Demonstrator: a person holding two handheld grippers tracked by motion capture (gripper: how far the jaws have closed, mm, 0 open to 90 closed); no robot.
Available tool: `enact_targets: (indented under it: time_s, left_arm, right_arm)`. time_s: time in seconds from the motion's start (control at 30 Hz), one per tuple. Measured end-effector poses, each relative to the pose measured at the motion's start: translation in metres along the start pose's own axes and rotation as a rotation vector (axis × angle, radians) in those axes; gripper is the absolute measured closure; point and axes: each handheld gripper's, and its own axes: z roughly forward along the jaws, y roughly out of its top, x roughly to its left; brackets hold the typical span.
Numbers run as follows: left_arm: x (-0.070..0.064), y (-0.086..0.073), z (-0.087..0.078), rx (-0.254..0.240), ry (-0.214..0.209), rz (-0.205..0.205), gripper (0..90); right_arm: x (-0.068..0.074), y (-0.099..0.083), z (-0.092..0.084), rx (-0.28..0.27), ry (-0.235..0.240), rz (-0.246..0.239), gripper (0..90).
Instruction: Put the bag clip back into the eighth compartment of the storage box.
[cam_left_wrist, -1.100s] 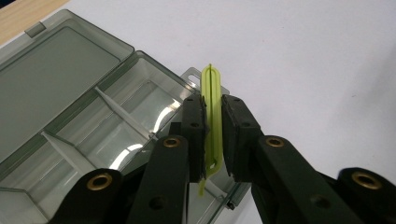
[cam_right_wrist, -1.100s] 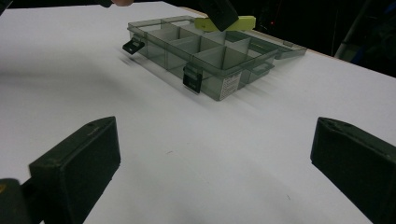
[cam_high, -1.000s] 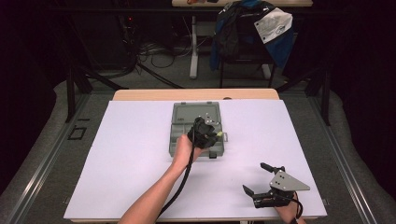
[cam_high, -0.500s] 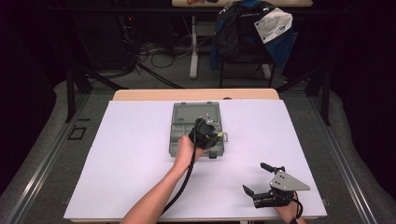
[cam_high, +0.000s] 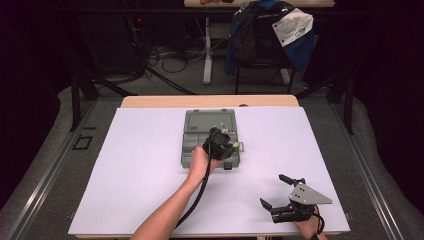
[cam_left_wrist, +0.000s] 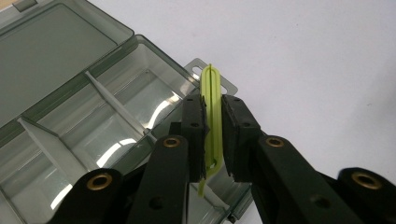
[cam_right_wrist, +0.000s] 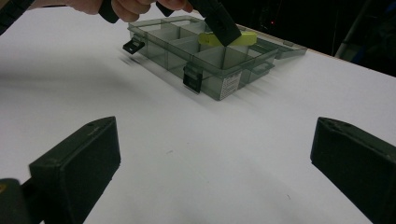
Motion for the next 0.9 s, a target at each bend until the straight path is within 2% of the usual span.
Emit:
enact_targets:
  time_s: [0.6, 0.9]
  left_arm:
    - [0.0002, -0.0044, 0.0071, 0.010, 0.011, -0.021, 79.8]
    - [-0.0005, -0.0045, 0.0098, 0.012, 0.013, -0.016, 79.7]
  right_arm:
    - [0.0001, 0.0000, -0.0003, -0.004, 0.000, 0.000, 1.2]
    - [0.0000, 0.0000, -0.0002, -0.003, 0.002, 0.001, 1.2]
